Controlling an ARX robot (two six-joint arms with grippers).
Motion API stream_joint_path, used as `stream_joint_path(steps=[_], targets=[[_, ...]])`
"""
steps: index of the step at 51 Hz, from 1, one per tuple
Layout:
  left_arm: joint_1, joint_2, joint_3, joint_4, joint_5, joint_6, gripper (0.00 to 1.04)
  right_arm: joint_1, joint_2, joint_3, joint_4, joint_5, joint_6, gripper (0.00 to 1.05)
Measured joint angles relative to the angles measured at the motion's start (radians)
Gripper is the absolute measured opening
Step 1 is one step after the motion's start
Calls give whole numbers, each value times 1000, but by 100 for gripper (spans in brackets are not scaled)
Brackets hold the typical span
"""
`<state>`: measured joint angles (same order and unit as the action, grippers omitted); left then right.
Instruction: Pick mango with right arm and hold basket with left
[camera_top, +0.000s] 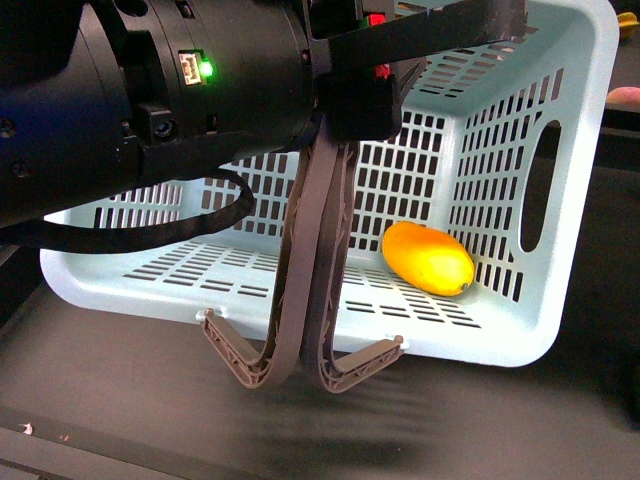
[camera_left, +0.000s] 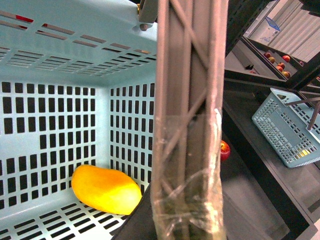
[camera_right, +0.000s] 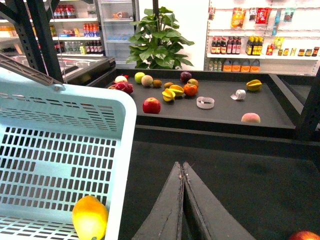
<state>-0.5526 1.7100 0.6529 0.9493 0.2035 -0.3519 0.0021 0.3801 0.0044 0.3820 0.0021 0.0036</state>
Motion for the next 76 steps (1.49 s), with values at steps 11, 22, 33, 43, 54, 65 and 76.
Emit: stream_joint_path(steps=[11,22,33,43,54,65,76], targets=[[0,0,0,0,0,0,9,0,-77,0,-77,0,0,2],[0,0,0,0,0,0,9,0,-144,0,-142,0,0,2],[0,0,0,0,0,0,9,0,-190,0,-188,0,0,2],[0,0,0,0,0,1,9,0,-360,1,-375,-3,0,2],[-1,0,0,0,-1,3,9,0,-375,1,-380,-3,0,2],[-1,0,0,0,-1,2,9,0,-375,1,-380,-3,0,2],[-1,0,0,0,-1,1,9,0,-375,1,-380,-3,-2,6]])
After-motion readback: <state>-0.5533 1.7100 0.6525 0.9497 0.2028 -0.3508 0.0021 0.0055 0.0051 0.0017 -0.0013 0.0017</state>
